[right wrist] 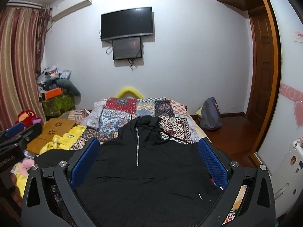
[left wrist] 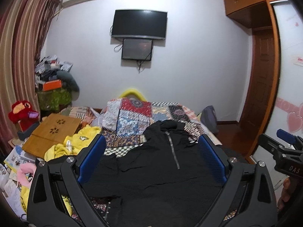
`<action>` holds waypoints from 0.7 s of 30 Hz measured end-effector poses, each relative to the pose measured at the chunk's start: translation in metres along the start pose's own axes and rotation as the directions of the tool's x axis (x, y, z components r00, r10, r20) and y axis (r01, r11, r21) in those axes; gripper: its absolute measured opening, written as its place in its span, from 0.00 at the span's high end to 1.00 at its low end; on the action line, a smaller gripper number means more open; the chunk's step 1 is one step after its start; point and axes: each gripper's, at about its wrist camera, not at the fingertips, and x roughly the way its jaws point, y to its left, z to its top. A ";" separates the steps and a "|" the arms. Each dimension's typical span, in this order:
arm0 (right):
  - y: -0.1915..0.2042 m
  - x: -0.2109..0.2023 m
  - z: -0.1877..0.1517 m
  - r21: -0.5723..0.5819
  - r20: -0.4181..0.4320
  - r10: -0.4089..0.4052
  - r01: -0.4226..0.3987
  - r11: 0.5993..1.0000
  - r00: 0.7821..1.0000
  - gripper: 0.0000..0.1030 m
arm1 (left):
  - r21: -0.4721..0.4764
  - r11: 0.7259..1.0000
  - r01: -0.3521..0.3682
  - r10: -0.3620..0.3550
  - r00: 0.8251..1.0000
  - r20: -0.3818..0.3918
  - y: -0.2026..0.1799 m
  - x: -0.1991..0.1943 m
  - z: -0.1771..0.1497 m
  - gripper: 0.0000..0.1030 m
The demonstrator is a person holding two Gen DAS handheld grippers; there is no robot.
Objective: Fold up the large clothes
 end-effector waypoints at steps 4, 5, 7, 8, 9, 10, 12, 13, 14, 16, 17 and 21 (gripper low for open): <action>0.002 0.023 -0.005 -0.018 -0.036 -0.011 0.010 1.000 0.999 0.00 | -0.052 0.997 -0.060 0.057 0.997 -0.058 0.032 0.031 -0.008 0.04; 0.003 0.032 -0.007 -0.026 -0.049 -0.018 0.016 1.000 0.999 0.00 | -0.059 0.995 -0.085 0.081 0.994 -0.069 0.040 0.038 -0.011 0.04; 0.004 0.044 -0.010 -0.035 -0.073 -0.029 0.027 0.999 0.997 0.00 | -0.069 0.983 -0.169 0.162 0.981 -0.105 0.059 0.056 -0.018 0.04; 0.006 0.053 -0.013 -0.042 -0.093 -0.033 0.029 0.999 0.995 0.00 | -0.070 0.977 -0.202 0.193 0.974 -0.118 0.066 0.062 -0.022 0.05; 0.007 0.063 -0.016 -0.048 -0.115 -0.038 0.032 0.998 0.993 0.00 | -0.071 0.971 -0.229 0.218 0.966 -0.138 0.077 0.070 -0.028 0.05; 0.006 0.066 -0.018 -0.051 -0.127 -0.040 0.034 0.998 0.991 0.00 | -0.074 0.968 -0.242 0.228 0.961 -0.156 0.087 0.076 -0.035 0.05; 0.005 0.081 -0.023 -0.062 -0.163 -0.051 0.041 0.997 0.985 0.00 | -0.094 0.957 -0.273 0.252 0.948 -0.194 0.106 0.089 -0.045 0.05; 0.006 0.090 -0.026 -0.071 -0.182 -0.052 0.039 0.997 0.982 0.00 | -0.109 0.951 -0.290 0.264 0.942 -0.206 0.118 0.094 -0.051 0.05; 0.008 0.100 -0.029 -0.080 -0.207 -0.048 0.032 0.996 0.977 0.00 | -0.120 0.946 -0.300 0.271 0.939 -0.211 0.127 0.096 -0.056 0.05; 0.009 0.113 -0.033 -0.087 -0.243 -0.039 0.018 0.996 0.969 0.00 | -0.142 0.933 -0.330 0.292 0.927 -0.236 0.148 0.103 -0.066 0.05; 0.009 0.119 -0.036 -0.088 -0.260 -0.035 0.012 0.996 0.965 0.00 | -0.151 0.928 -0.340 0.296 0.920 -0.255 0.160 0.107 -0.072 0.05; 0.006 0.140 -0.044 -0.086 -0.318 -0.029 0.001 0.996 0.948 0.00 | -0.208 0.918 -0.336 0.250 0.901 -0.355 0.206 0.120 -0.099 0.05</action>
